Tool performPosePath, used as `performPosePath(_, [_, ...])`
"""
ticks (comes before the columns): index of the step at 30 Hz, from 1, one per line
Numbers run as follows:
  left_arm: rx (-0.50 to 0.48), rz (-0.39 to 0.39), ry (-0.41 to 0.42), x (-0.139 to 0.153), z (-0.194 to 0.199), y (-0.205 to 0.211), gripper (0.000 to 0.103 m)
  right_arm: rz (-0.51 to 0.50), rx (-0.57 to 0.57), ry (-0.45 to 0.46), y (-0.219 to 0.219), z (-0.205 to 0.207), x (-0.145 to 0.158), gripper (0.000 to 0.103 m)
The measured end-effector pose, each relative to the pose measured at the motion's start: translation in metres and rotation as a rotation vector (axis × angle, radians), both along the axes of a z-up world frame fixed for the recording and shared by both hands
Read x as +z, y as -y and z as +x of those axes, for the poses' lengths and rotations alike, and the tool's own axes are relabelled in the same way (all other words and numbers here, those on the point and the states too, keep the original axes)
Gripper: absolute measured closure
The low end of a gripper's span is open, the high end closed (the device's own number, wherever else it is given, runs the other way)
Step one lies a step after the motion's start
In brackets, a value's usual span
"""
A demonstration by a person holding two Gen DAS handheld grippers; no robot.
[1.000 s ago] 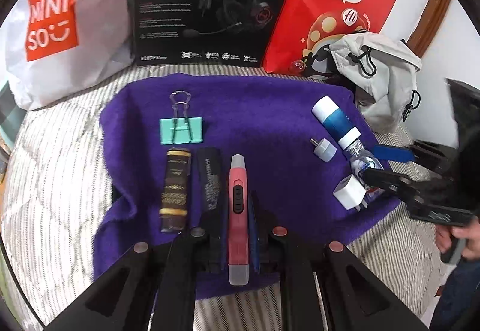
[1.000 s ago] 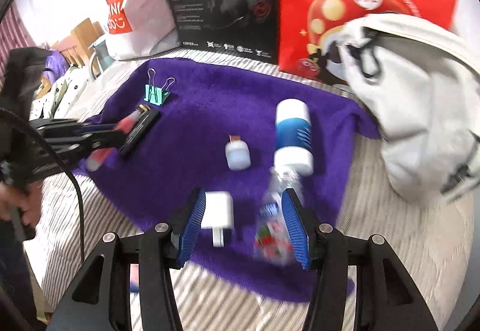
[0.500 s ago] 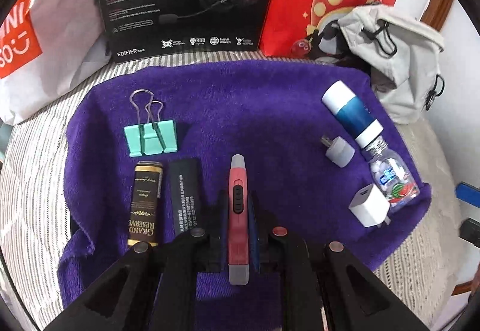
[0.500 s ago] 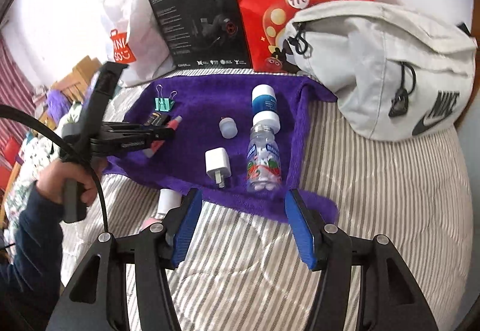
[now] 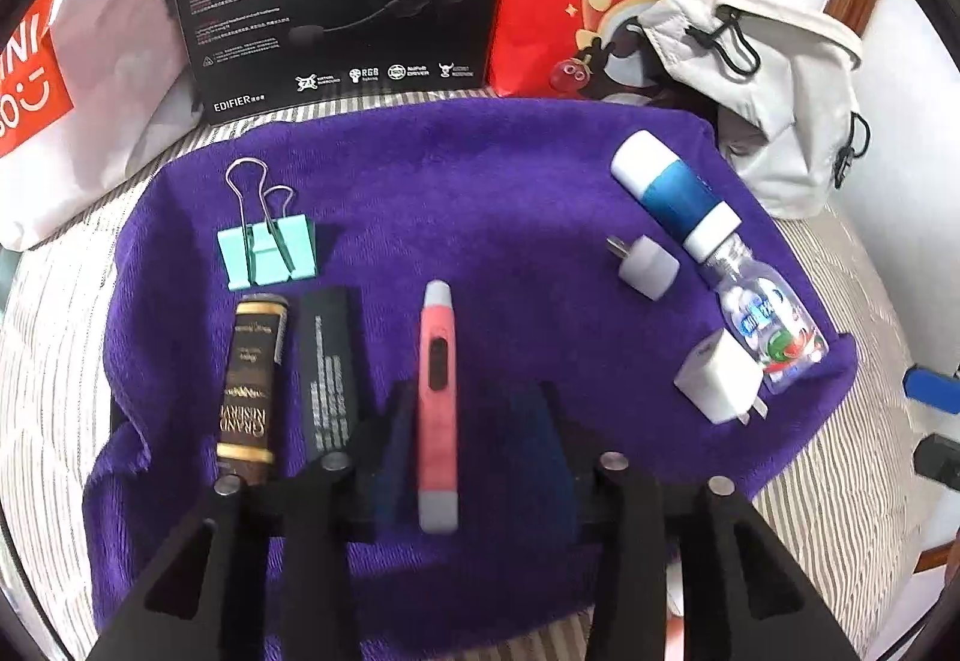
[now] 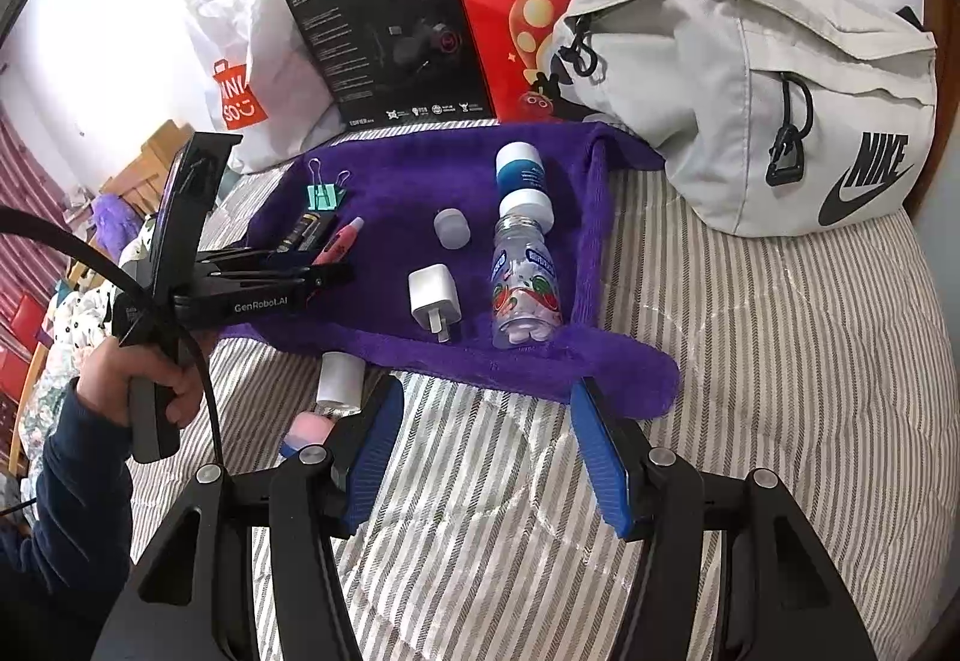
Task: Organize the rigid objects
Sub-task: 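Set the pink pen beside the black case while the right sets the USB light on the towel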
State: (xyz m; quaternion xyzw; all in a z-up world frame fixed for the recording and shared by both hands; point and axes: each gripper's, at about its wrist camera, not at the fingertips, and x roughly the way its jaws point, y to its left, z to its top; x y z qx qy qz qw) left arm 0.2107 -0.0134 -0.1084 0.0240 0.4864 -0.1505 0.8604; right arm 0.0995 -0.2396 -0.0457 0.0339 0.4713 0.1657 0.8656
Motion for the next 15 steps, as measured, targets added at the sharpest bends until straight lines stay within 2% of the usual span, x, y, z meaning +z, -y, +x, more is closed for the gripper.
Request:
performPosePath(3, [0.015,-0.013,-0.016,0.003,-0.005,-0.002,0.065,0.000,0.004,0.003,0.001,-0.004,0.002,0.045])
performPosePath(7, [0.024,-0.022,0.011,0.017,-0.024,-0.006,0.065,-0.002,0.003,0.011,0.002,-0.010,0.005,0.045])
performPosePath(11, [0.001,-0.014,0.041,0.032,-0.051,-0.002,0.065,0.000,-0.011,0.010,0.006,-0.015,0.004,0.045])
performPosePath(15, [-0.041,-0.002,0.035,0.032,-0.082,0.011,0.065,-0.013,-0.025,0.013,0.013,-0.023,0.006,0.045])
